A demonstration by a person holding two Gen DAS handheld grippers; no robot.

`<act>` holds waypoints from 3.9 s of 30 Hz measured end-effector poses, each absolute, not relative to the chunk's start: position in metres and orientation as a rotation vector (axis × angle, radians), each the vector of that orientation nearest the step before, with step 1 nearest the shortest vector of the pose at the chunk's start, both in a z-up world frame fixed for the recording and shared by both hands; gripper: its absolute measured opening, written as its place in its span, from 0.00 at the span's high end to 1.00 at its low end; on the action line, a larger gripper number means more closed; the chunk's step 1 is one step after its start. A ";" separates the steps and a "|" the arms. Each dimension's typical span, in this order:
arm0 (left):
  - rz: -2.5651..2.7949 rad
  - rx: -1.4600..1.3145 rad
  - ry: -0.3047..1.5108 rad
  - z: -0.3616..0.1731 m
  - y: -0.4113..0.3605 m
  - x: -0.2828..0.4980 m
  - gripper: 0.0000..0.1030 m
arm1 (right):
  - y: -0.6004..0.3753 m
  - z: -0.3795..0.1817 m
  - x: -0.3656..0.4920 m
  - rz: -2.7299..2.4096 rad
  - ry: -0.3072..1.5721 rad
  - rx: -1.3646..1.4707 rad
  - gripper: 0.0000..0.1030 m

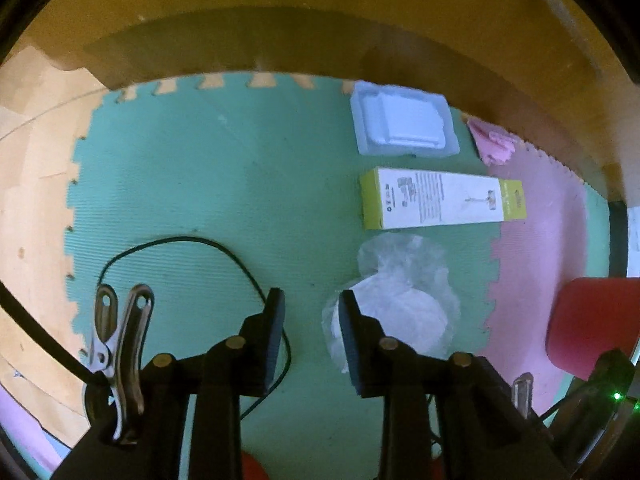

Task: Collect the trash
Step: 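Lower both grippers onto the clear plastic bag and close them on it, then lift the clear bag with both grippers and carry it over the bucket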

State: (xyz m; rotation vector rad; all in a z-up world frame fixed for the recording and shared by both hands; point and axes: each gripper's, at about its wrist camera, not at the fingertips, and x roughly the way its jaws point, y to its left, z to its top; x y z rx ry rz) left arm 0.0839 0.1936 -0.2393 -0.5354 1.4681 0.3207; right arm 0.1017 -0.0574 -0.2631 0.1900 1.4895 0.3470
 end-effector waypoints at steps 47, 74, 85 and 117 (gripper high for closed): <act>0.138 -0.717 1.505 -0.341 0.152 0.086 0.41 | -0.065 -0.351 0.112 0.345 1.567 0.415 0.75; 0.078 -0.635 1.418 -0.249 0.159 0.068 0.90 | -0.098 -0.287 0.106 0.418 1.479 0.467 0.98; 0.034 -0.628 1.307 -0.175 0.130 0.062 0.91 | -0.115 -0.209 0.101 0.464 1.376 0.441 0.98; -0.106 -0.515 0.941 0.083 0.039 0.033 0.91 | -0.209 0.043 0.061 0.521 0.941 0.452 0.98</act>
